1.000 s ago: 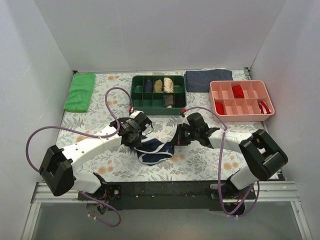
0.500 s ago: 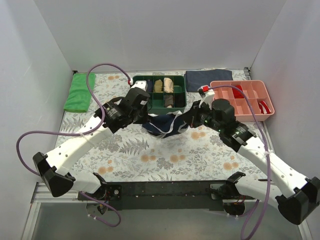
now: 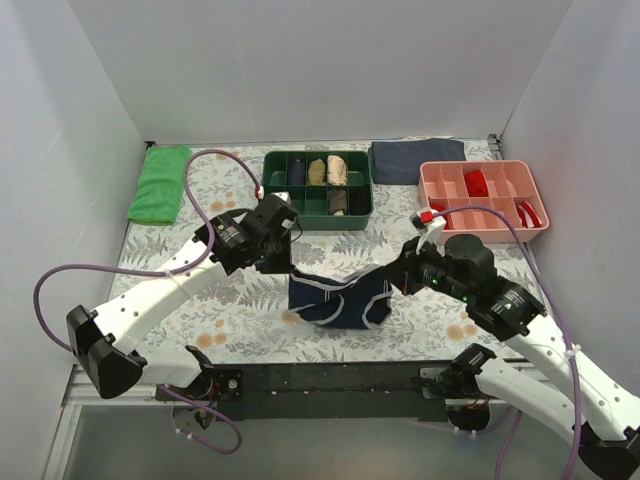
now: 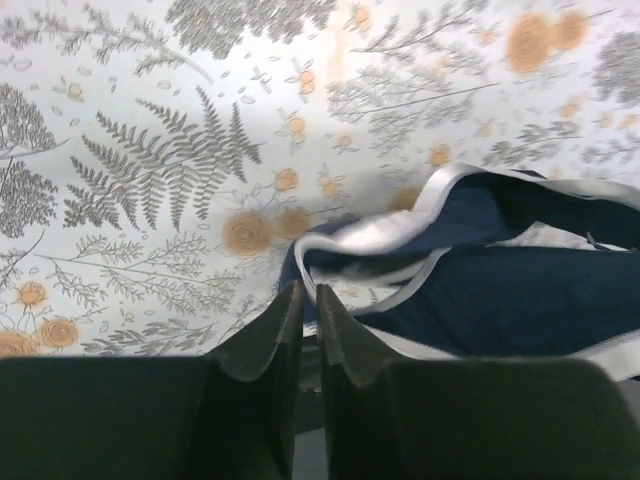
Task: Roll the underwear
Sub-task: Flatten out the underwear at the center of the board.
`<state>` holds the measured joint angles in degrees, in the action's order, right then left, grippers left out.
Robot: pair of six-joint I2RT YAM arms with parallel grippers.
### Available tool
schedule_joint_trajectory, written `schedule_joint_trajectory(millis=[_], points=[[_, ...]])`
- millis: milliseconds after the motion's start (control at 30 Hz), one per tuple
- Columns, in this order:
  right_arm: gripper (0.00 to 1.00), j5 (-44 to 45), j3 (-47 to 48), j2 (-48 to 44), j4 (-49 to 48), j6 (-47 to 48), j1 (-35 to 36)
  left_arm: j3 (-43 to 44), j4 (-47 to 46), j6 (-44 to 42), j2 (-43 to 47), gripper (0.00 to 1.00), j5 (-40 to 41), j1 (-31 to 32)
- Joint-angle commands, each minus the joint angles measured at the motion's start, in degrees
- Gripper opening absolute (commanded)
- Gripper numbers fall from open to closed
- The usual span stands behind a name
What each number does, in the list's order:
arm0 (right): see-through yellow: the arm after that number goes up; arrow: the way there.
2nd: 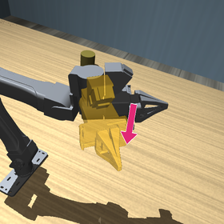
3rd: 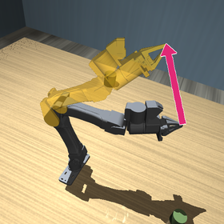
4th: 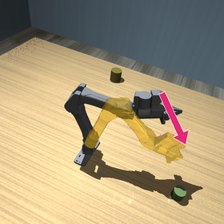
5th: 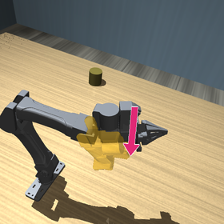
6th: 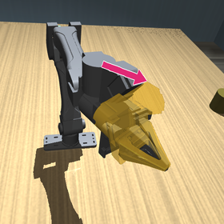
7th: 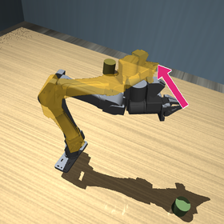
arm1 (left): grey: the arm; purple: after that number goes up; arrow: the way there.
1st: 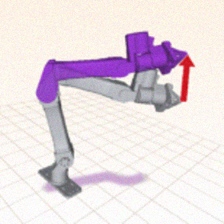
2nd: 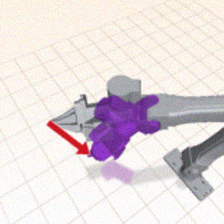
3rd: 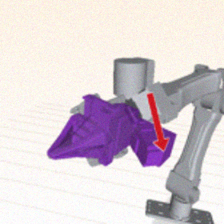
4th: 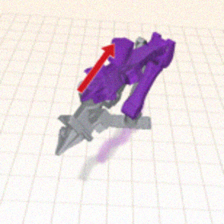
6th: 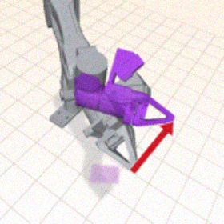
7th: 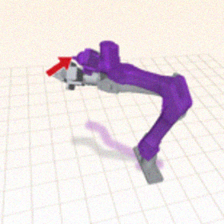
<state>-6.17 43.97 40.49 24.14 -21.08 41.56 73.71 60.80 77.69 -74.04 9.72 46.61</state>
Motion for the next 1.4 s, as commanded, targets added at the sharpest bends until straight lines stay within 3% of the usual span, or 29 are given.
schedule_joint_trajectory(millis=[0,33,233,433,633,733,767,1033,1367], points=[[0.01,-0.15,4.46,0.81,-0.23,0.51,0.19,10.56,6.93,2.28,-3.27,0.06,-1.11,-0.20],[0.01,-0.33,4.55,2.56,-0.58,0.86,0.19,11.79,7.32,2.46,-4.17,0.01,0.20,-0.29],[0.01,2.57,3.41,13.19,0.64,0.17,0.19,3.91,1.97,0.88,-8.57,0.00,1.01,-1.35],[0.01,15.56,-0.98,15.51,10.04,-5.28,0.10,-4.44,-4.45,0.18,-8.58,0.00,-4.96,-1.35],[0.01,17.96,-5.55,12.69,11.46,-7.21,-0.96,-13.15,-16.57,1.50,-1.46,0.14,-15.67,-1.35],[0.01,17.07,-6.26,13.30,9.96,-8.36,-1.13,-16.58,-23.25,3.60,0.30,0.39,-19.46,-1.35],[0.01,17.07,-6.17,13.65,10.05,-8.62,-1.31,-17.19,-25.96,3.61,-0.13,0.42,-20.52,-1.35],[0.04,17.34,-3.98,13.83,9.96,-8.19,-1.66,-28.52,-40.83,4.66,-3.92,0.45,-24.04,-1.17],[0.05,15.32,-4.50,13.92,8.47,-8.10,-2.10,-30.73,-51.91,2.03,-9.97,0.47,-24.83,-1.08]])
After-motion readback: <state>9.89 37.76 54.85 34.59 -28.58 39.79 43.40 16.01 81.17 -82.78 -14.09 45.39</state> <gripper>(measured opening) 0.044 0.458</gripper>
